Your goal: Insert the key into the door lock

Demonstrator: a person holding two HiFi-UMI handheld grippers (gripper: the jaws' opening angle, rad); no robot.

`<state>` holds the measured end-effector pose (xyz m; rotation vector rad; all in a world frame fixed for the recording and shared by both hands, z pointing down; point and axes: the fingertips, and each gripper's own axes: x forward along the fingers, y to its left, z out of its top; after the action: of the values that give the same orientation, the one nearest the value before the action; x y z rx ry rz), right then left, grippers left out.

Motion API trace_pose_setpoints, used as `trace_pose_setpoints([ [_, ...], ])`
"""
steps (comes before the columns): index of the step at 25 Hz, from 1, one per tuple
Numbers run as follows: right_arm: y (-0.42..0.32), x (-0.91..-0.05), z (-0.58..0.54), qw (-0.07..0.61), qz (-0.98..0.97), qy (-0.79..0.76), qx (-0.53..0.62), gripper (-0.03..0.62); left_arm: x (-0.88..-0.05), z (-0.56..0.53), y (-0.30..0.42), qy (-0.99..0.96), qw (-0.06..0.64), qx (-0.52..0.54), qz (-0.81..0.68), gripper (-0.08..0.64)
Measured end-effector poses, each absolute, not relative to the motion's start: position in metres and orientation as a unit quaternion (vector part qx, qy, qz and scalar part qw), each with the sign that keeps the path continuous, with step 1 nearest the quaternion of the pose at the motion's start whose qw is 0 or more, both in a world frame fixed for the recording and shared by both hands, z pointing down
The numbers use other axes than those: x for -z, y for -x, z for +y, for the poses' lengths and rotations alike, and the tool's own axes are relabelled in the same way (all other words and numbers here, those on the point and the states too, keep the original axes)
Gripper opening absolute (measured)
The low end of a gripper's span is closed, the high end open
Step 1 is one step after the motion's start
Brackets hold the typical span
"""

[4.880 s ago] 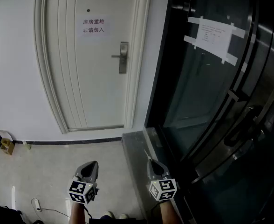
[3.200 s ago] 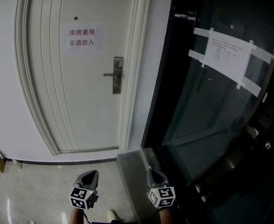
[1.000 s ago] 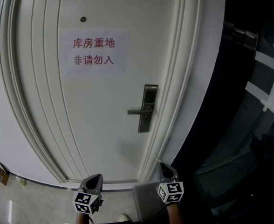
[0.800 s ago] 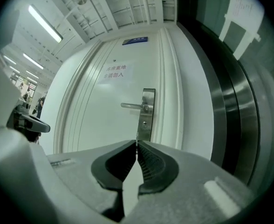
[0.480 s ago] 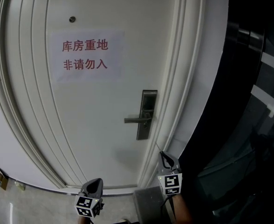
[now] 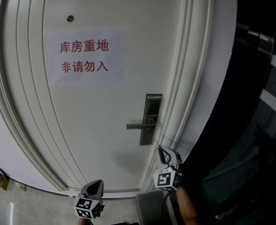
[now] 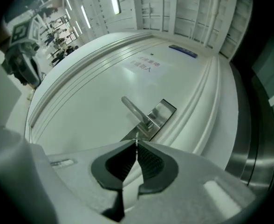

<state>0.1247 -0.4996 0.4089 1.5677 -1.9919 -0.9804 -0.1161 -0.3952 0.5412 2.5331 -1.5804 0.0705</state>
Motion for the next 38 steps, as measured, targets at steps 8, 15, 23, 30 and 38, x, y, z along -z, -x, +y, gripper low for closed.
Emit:
trace_pose_setpoints([
  [8, -0.118, -0.419, -0.532, 0.302, -0.659, -0.537, 0.431, 0.011, -0.542, -0.417, 0.12, -0.838, 0.077, -0.017, -0.54, 0.002],
  [15, -0.118, -0.428, -0.549, 0.335, -0.637, -0.524, 0.454, 0.011, -0.546, -0.431, 0.119, -0.835, 0.082, -0.015, -0.544, 0.002],
  [23, -0.12, -0.433, -0.562, 0.351, -0.628, -0.518, 0.462, 0.011, -0.552, -0.442, 0.12, -0.832, 0.09, -0.02, -0.547, 0.002],
  [30, -0.116, -0.433, -0.566, 0.394, -0.589, -0.513, 0.484, 0.011, -0.554, -0.452, 0.12, -0.834, 0.1, -0.011, -0.542, 0.002],
  [38, -0.114, -0.432, -0.566, 0.435, -0.554, -0.505, 0.498, 0.011, -0.557, -0.462, 0.117, -0.838, 0.102, -0.012, -0.536, 0.002],
])
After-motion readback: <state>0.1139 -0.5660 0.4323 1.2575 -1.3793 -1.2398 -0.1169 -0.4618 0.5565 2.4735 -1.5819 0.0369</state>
